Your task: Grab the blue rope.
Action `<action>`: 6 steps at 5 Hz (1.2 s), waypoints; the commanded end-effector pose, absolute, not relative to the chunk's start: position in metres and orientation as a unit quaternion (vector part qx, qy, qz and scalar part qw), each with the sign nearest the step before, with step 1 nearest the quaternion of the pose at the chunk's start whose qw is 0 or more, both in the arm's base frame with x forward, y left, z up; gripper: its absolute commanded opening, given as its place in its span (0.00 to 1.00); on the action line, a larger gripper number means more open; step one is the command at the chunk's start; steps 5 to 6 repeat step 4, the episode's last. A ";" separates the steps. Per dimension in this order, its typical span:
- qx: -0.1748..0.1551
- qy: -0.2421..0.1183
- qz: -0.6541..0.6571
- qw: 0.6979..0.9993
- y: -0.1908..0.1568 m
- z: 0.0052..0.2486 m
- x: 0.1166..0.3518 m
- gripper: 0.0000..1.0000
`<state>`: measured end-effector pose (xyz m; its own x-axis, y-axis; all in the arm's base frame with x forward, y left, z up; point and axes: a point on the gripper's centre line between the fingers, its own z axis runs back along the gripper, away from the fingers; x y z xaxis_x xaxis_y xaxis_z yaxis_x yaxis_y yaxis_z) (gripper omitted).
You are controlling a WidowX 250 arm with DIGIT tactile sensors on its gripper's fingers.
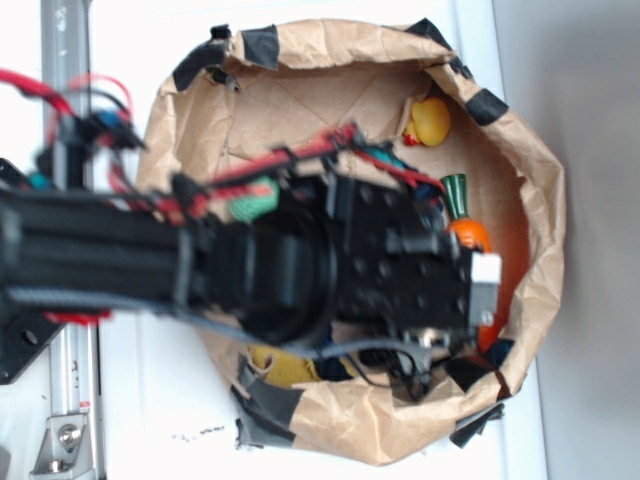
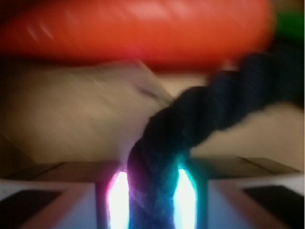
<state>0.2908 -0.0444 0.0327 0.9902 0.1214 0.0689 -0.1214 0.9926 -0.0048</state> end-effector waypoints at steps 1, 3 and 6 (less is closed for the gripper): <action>-0.009 -0.124 0.049 0.991 -0.010 0.129 0.276 0.00; 0.030 -0.093 -0.011 0.995 0.006 0.166 0.265 0.00; 0.057 -0.074 0.010 0.996 0.010 0.162 0.266 0.00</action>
